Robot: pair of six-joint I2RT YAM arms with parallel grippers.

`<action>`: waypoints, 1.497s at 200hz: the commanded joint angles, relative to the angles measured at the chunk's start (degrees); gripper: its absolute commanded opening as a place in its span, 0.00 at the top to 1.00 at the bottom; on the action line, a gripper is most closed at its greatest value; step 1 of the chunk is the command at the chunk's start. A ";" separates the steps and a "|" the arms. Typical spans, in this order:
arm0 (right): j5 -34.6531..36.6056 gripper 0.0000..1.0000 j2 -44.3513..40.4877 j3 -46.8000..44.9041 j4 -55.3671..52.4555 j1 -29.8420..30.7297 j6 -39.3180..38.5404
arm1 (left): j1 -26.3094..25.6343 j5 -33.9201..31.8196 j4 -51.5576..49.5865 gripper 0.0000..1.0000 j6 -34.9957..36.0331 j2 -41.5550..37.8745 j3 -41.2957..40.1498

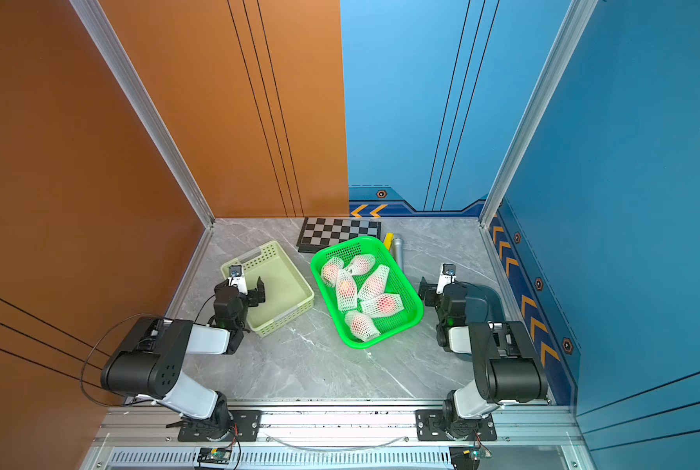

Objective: Remove foam nets from apples
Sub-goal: Pick up the apple from the basket.

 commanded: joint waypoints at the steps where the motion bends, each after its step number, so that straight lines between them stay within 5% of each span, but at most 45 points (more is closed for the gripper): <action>1: 3.92 0.00 0.58 0.55 -0.44 1.27 -0.30 | 1.24 4.45 -4.20 0.02 -0.44 -0.22 1.00; 244: 3.84 0.00 0.65 0.52 -0.48 1.29 -0.26 | 0.62 7.71 -4.91 0.02 1.38 -2.20 0.24; 299: 4.01 0.00 0.57 0.52 -0.46 1.29 -0.26 | -3.27 -0.02 -6.64 0.02 3.91 -7.84 -0.80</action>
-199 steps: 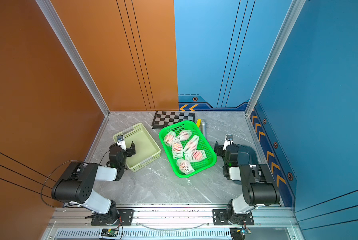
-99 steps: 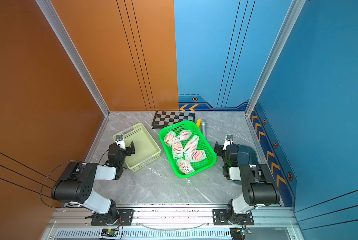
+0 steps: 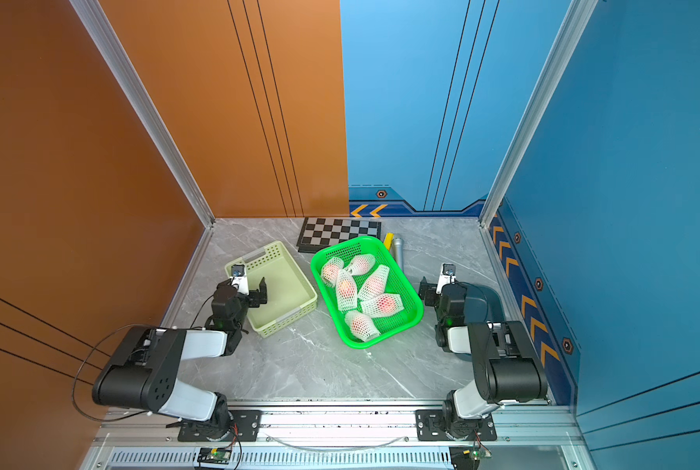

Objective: Remove foam nets from apples
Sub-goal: Pick up the apple from the basket.

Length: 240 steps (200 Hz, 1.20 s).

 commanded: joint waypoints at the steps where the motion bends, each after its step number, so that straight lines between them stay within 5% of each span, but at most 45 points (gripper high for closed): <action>1: 0.85 0.00 0.61 0.42 -0.42 0.30 -0.26 | -2.32 -4.55 -2.11 0.02 2.50 -2.33 -0.19; 84: 0.72 0.00 0.57 0.51 -0.41 0.25 -0.18 | -13.31 -32.85 -9.51 0.02 7.77 -4.37 7.97; 157: -0.76 0.00 0.61 0.71 -0.65 -0.43 0.36 | -25.73 -48.02 -36.20 0.02 -0.50 -3.52 24.83; 182: -1.42 0.00 0.61 0.76 -0.81 -0.96 0.54 | -28.91 -44.19 -48.86 0.02 -6.55 -4.02 30.92; 212: -0.89 0.00 0.63 0.79 -0.81 -0.61 0.40 | -28.95 -28.23 -66.73 0.02 -12.51 -3.73 39.07; 240: 1.94 0.00 -1.23 2.51 -5.15 0.72 -0.46 | -31.55 -18.85 -69.50 0.02 -11.93 -2.90 43.21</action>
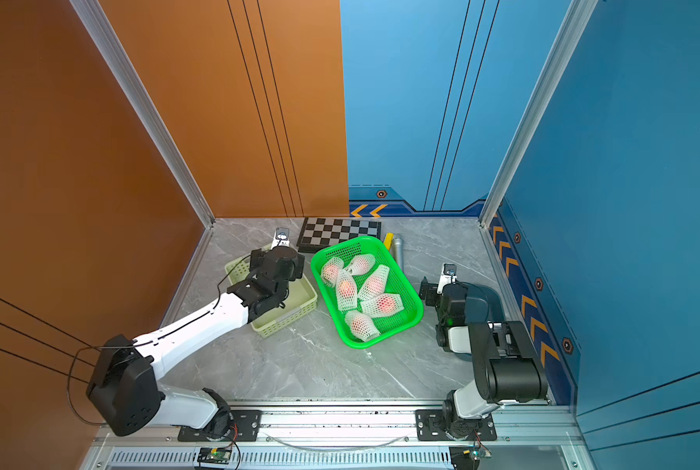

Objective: Remove foam nets from apples
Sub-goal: Pick up the apple from the basket.

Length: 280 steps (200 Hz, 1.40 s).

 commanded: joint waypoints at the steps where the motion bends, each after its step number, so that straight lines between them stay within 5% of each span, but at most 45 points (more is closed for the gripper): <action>1: 2.56 0.00 -1.43 2.73 -5.75 1.24 -0.49 | -2.25 12.37 -9.76 0.02 -2.50 0.83 2.35; 44: 11.80 0.00 -7.81 15.42 -31.59 3.00 0.60 | -4.53 30.21 -7.23 0.02 -7.84 2.07 4.35; 100: 4.55 0.00 -9.53 32.44 -60.86 8.58 4.73 | -8.21 40.68 -2.86 0.02 -12.73 9.67 9.62; 156: 5.67 0.00 -16.09 30.91 -67.13 20.86 6.49 | -7.19 44.02 -2.81 0.00 -20.96 20.93 19.05; 175: 6.39 0.00 -20.06 27.69 -68.28 22.05 8.58 | -5.77 46.19 -2.86 0.09 -24.22 25.22 22.32; 216: 8.54 0.00 -29.32 21.94 -71.37 20.30 9.96 | -3.91 44.02 -4.71 0.18 -26.48 30.80 26.52; 280: 4.28 0.00 -37.03 19.17 -73.74 9.46 14.13 | -2.15 46.34 -6.66 0.30 -26.48 36.48 30.26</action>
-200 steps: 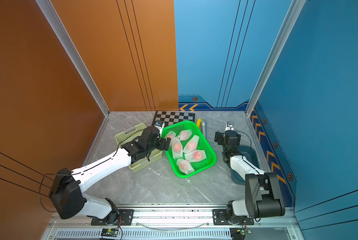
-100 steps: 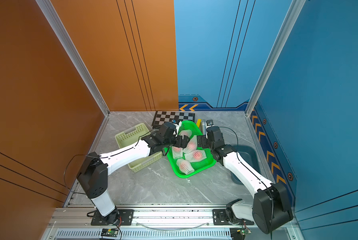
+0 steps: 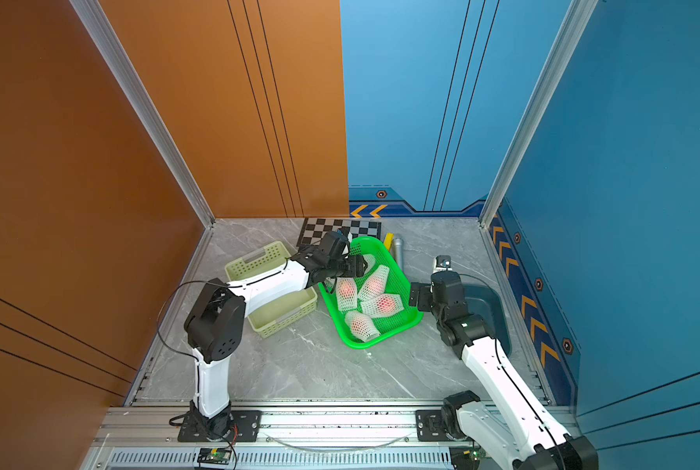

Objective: Remove foam nets from apples
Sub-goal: Pick up the apple from the basket.

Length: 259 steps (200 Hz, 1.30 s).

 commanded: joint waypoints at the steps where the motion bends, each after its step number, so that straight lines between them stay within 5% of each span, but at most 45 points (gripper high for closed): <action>1: -2.04 0.00 -1.74 -0.85 -2.18 -3.29 2.73 | 0.58 1.43 -1.90 0.31 -0.34 2.12 2.13; 65: -6.08 0.00 -1.35 -0.91 -0.91 -6.93 3.22 | 0.27 -0.37 -5.60 0.59 0.26 5.02 5.16; 113: -8.85 0.00 -1.20 -1.77 0.85 -6.96 3.14 | -0.26 -3.03 -7.25 1.00 2.63 3.08 5.18; 194: -19.91 0.00 -1.34 -2.68 6.50 -6.46 2.74 | -0.17 0.84 -7.87 1.00 10.92 -6.55 4.17; 259: -30.48 0.00 -0.23 -1.58 12.22 -6.21 4.10 | 0.60 14.16 -11.46 1.00 16.20 -19.13 -2.83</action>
